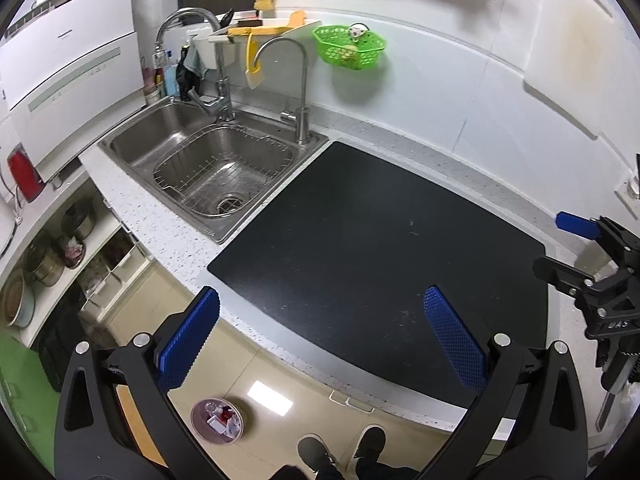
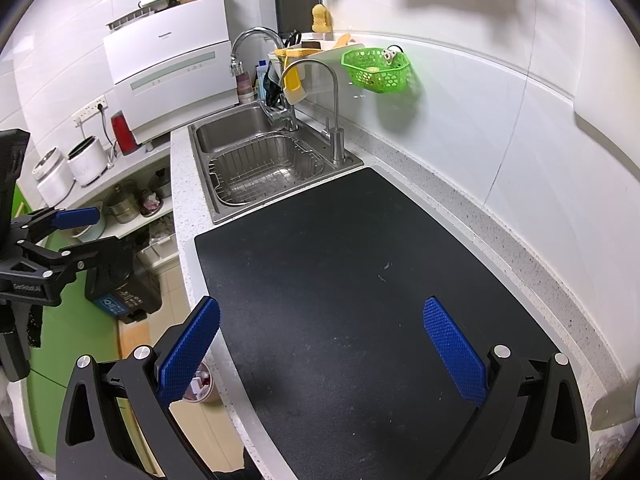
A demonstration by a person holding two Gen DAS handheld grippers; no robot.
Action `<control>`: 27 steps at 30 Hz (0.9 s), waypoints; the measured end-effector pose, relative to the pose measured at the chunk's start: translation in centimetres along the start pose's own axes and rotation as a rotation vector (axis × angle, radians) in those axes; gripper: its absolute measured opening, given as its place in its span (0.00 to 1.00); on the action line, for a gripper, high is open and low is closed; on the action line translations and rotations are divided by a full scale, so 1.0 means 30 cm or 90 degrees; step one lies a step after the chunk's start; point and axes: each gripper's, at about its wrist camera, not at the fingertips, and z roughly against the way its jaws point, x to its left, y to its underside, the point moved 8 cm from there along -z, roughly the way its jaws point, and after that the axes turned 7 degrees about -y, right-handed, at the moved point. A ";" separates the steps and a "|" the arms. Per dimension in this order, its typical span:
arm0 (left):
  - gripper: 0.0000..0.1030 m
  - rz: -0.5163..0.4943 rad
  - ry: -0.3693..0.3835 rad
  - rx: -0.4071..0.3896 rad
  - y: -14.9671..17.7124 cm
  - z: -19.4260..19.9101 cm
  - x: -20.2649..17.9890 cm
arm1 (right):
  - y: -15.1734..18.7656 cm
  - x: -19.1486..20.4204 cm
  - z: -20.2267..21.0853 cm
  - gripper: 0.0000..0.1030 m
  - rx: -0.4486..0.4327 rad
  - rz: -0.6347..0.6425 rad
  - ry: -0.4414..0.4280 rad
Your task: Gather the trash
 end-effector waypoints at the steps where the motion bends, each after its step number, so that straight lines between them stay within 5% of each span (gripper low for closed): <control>1: 0.97 -0.001 -0.012 0.000 0.000 -0.001 0.003 | 0.002 -0.002 -0.002 0.95 0.000 0.000 0.000; 17: 0.97 0.019 -0.013 0.034 0.025 -0.030 -0.002 | 0.023 -0.004 -0.006 0.95 0.005 -0.004 -0.003; 27: 0.97 0.018 -0.033 -0.019 0.001 0.013 -0.003 | 0.021 -0.004 -0.011 0.95 0.005 -0.002 -0.004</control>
